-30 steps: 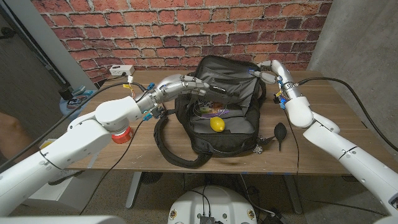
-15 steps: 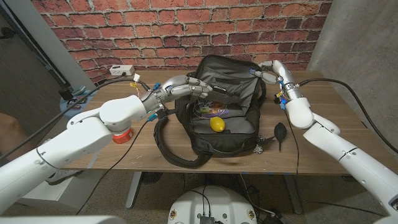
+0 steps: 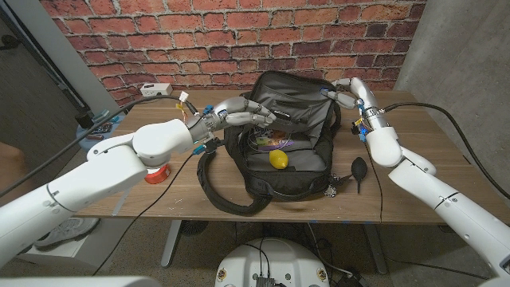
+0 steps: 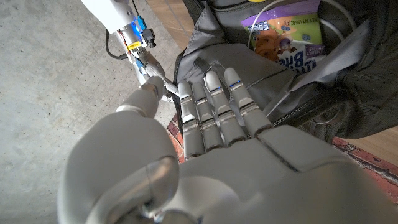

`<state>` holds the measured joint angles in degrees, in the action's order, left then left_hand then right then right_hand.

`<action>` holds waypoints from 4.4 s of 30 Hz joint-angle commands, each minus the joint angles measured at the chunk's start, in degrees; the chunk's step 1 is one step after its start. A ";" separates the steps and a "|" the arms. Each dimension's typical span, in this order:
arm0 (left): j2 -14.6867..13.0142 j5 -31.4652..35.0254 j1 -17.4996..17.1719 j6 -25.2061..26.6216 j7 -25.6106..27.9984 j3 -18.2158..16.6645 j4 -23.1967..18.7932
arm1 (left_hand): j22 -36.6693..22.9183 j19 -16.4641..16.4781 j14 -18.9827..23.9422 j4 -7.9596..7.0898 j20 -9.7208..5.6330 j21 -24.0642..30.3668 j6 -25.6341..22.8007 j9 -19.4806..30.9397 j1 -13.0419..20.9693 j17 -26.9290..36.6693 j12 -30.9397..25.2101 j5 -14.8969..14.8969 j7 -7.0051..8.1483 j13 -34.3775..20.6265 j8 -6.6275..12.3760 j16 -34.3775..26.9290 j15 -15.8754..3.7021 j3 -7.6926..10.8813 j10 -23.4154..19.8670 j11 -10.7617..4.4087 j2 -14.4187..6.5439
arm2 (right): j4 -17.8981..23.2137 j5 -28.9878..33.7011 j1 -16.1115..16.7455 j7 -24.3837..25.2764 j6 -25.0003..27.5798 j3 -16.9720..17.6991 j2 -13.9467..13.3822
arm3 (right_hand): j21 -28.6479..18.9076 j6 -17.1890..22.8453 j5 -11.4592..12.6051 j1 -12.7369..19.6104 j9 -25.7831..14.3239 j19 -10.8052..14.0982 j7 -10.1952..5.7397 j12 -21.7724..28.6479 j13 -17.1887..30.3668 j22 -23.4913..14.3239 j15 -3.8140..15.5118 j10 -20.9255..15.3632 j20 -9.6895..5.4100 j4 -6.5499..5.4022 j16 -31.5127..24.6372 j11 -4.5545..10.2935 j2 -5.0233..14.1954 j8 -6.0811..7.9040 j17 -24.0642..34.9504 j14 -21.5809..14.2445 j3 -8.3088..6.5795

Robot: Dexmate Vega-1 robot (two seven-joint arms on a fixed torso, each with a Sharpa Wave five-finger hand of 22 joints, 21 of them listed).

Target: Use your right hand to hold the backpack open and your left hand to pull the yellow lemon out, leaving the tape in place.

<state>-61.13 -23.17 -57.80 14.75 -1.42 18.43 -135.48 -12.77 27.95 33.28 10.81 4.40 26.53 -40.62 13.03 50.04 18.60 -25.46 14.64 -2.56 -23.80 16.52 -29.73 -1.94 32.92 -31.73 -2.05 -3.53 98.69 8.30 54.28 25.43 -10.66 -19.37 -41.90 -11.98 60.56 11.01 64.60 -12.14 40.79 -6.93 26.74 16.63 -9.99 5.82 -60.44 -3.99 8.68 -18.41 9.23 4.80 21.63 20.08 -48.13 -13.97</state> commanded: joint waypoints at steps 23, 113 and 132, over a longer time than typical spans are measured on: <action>3.71 11.85 9.09 17.24 1.92 10.93 -8.06 | 0.04 1.17 1.47 -0.50 0.75 1.29 -0.97 0.08 2.80 -0.29 0.10 1.36 -0.65 -0.65 -0.40 -0.94 0.54 -0.59 -1.21 0.58 0.48 | -3.35 -2.44 0.33 -0.77 -4.72 2.26 -0.95 | 0.11 0.29 0.28 0.46 -0.33 -0.24 -0.29 -0.25 0.35 -0.13 7.61 -0.03 -4.97 -0.10 0.48 0.00 0.54 0.17 0.58 -0.65 0.41; 8.44 31.55 22.57 5.16 -22.46 21.37 5.98 | 0.65 -2.83 -8.32 -1.38 1.78 2.43 7.71 -0.15 3.94 -4.17 5.89 3.39 0.02 -0.24 -5.10 6.65 3.07 -3.85 6.80 0.57 3.11 | 3.24 -1.69 0.01 -1.81 2.86 0.83 0.17 | -0.02 0.31 0.29 0.73 -0.37 0.12 -0.16 -0.47 0.57 -0.15 7.50 -0.04 -4.76 -0.23 1.42 -0.25 0.96 -0.07 1.21 -1.02 1.54; 10.07 34.13 27.12 0.70 -30.47 23.23 10.02 | 0.94 -5.42 -12.88 -0.18 1.53 2.12 12.79 -0.77 9.61 -5.52 9.02 1.93 0.50 1.65 -5.76 9.40 2.70 -5.75 10.97 0.57 4.21 | 2.06 -3.03 -0.40 -1.33 2.66 0.91 1.03 | -0.07 0.30 0.27 0.74 -0.37 0.30 0.00 -0.52 0.54 -0.15 7.48 -0.13 -4.71 -0.26 1.58 -0.33 1.03 -0.12 1.33 -1.14 1.74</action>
<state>-51.75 9.68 -32.95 17.75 -27.62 40.74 -127.37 -11.71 22.97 21.14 10.66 5.85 28.84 -28.43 12.21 58.31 13.04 -16.72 16.84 -2.04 -22.28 10.75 -20.79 0.90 27.40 -21.33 -1.55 0.70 101.46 5.83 54.13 23.70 -7.92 -18.50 -41.33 -11.98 60.56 11.00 65.35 -12.41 40.79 -6.93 26.28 16.99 -9.99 6.01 -60.44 -3.99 8.38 -16.82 9.23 5.25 21.40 21.14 -48.53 -12.39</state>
